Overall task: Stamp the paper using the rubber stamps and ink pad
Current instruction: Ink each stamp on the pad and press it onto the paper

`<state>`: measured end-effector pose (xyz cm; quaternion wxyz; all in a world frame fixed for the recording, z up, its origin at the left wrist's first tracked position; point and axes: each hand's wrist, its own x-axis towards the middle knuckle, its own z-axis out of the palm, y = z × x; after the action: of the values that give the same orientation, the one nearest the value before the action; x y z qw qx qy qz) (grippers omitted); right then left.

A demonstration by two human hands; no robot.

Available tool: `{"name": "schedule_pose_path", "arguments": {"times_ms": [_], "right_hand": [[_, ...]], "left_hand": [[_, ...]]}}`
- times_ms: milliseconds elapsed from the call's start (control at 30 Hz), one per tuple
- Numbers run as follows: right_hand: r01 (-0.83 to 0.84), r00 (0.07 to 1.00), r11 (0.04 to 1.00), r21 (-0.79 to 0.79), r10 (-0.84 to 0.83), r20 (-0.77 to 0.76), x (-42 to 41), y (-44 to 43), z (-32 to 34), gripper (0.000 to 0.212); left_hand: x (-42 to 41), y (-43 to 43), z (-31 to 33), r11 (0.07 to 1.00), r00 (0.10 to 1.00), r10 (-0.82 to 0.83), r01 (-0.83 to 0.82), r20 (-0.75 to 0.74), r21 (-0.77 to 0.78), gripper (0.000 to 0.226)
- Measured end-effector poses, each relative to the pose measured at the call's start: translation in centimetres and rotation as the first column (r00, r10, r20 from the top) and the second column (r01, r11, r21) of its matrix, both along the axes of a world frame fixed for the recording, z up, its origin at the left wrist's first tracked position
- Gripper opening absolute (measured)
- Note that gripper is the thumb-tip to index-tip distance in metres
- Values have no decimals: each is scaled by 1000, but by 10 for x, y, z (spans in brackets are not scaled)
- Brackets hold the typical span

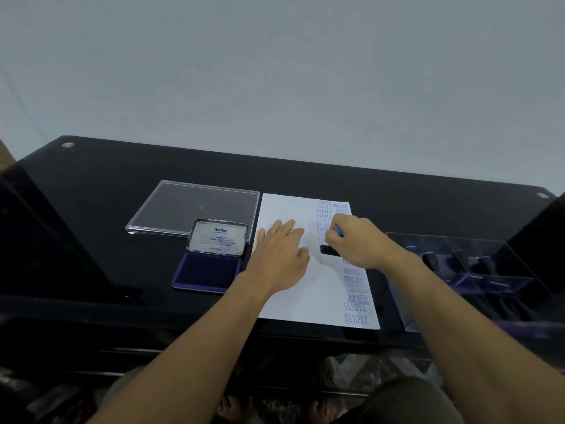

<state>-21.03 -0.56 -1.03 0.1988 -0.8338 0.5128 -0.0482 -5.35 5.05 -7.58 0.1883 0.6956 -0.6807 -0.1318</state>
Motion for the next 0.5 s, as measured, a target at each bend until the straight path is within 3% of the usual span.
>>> {"name": "schedule_pose_path", "arguments": {"times_ms": [500], "right_hand": [[-13, 998, 1000, 5, 13, -54, 2, -4, -14, 21]], "left_hand": [[2, 1, -12, 1000, 1000, -3, 3, 17, -1, 45]]}}
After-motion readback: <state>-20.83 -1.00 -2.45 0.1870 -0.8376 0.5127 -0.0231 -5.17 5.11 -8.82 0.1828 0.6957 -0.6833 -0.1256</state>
